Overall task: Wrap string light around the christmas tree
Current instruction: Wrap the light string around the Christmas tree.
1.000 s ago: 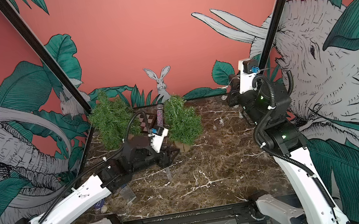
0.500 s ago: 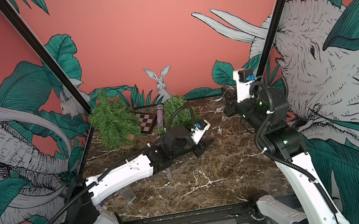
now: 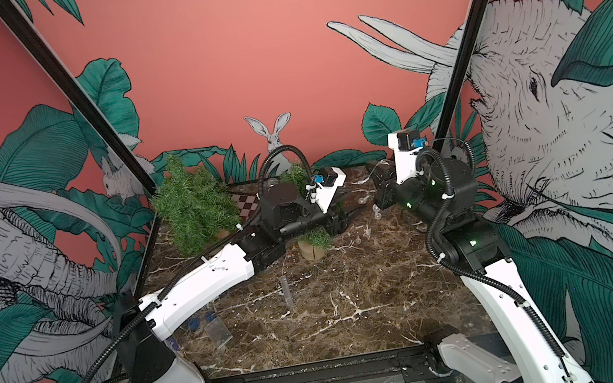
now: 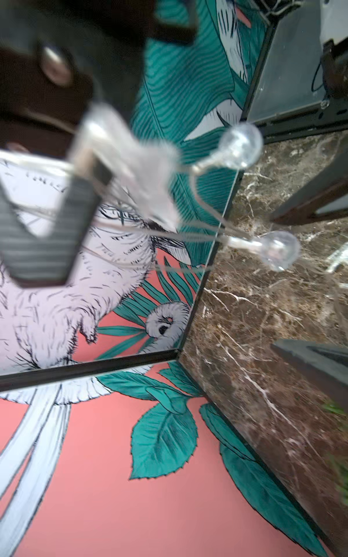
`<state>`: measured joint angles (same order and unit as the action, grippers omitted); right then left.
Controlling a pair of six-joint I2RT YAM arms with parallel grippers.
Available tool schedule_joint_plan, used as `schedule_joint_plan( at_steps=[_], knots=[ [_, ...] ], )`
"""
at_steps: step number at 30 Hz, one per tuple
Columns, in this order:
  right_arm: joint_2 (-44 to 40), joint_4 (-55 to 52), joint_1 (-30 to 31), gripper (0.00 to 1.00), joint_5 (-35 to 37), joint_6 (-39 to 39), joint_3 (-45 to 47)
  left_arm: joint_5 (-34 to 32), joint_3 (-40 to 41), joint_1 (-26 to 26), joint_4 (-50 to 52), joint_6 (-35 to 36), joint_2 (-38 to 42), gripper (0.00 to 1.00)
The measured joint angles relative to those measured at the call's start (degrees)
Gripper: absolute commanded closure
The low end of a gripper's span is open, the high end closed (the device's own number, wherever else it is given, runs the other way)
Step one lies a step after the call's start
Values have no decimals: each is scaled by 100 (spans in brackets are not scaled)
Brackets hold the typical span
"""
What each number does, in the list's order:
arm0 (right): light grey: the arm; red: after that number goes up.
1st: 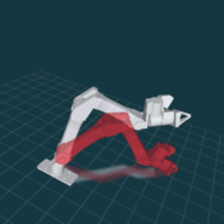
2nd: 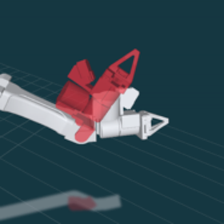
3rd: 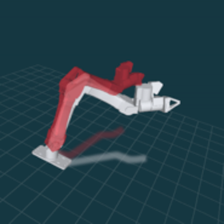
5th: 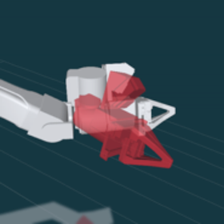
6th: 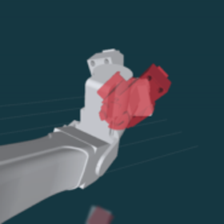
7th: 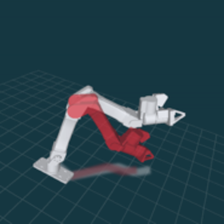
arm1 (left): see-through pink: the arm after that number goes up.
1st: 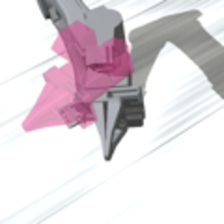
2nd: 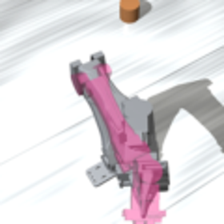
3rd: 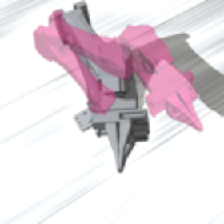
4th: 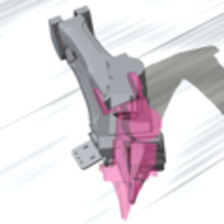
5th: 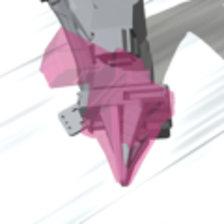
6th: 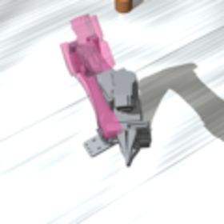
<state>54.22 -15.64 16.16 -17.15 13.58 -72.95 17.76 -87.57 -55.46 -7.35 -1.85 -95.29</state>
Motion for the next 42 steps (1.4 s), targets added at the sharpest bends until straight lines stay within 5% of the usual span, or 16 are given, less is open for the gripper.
schedule_joint_plan(
  at_steps=[6,19,24,28,34,42],
  knots=[
    [-59,31,0,100,-111,146,179,398,-203,0,-125,-175,-153,51],
    [-160,319,0,100,-304,407,527,763,-424,2,-96,-313,-479,100],
    [-424,352,0,58,-304,446,909,514,-439,70,328,-103,-297,100],
    [-846,356,0,39,-256,535,1488,28,-815,170,999,275,-76,100],
    [-1064,227,-4,28,-44,726,2284,-160,-1958,258,1467,505,44,100],
    [-664,227,-4,35,11,1119,3069,-286,-2704,247,1875,820,146,100]
  ],
)
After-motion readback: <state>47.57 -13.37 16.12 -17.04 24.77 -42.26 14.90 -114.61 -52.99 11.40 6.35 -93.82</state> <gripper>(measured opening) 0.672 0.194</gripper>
